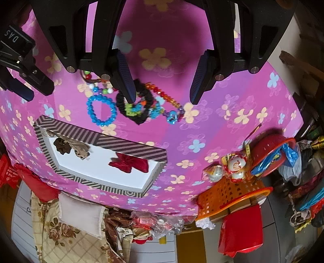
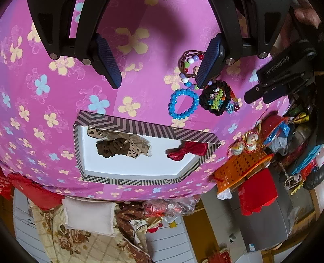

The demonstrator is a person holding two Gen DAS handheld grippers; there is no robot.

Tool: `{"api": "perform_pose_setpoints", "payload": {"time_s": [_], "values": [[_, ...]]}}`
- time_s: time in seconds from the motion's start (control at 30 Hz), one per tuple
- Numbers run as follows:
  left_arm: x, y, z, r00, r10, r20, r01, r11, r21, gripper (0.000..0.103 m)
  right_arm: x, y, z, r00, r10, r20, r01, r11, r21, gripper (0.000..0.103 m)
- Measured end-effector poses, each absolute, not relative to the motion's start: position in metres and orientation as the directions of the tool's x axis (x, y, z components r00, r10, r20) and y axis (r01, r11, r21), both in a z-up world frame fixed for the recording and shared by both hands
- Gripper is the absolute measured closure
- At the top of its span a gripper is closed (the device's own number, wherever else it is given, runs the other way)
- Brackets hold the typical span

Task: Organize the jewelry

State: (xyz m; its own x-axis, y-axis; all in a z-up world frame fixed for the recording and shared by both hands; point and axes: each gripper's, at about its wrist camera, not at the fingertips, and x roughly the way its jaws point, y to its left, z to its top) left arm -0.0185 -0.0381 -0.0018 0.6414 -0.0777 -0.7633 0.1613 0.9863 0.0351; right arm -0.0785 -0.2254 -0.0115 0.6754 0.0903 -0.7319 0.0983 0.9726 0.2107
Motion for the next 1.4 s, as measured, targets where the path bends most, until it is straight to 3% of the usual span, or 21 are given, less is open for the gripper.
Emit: {"api": "perform_pose_setpoints", "payload": {"time_s": [0.47, 0.83, 1.0, 1.37, 1.4], "values": [[0.007, 0.02, -0.013, 0.586, -0.066, -0.807, 0.087, 0.996, -0.018, 0.048, -0.065, -0.21, -0.032, 0.631, 0.166, -0.757, 0.021, 0.973, 0.231, 0.029], [0.019, -0.028, -0.024, 0.545, -0.156, -0.824, 0.264, 0.964, -0.007, 0.048, -0.057, -0.213, -0.031, 0.639, 0.161, -0.752, 0.012, 0.976, 0.219, 0.029], [0.027, -0.036, -0.034, 0.512, -0.173, -0.841, 0.294, 0.956, -0.018, 0.057, -0.046, -0.216, -0.032, 0.645, 0.165, -0.746, -0.004, 0.977, 0.213, 0.029], [0.033, -0.045, -0.042, 0.467, -0.252, -0.848, 0.366, 0.928, -0.073, 0.059, -0.024, -0.22, -0.041, 0.625, 0.176, -0.76, -0.016, 0.977, 0.212, 0.029], [0.034, -0.045, -0.043, 0.463, -0.256, -0.849, 0.368, 0.927, -0.079, 0.068, -0.022, -0.218, -0.042, 0.624, 0.179, -0.76, -0.026, 0.978, 0.209, 0.031]]}}
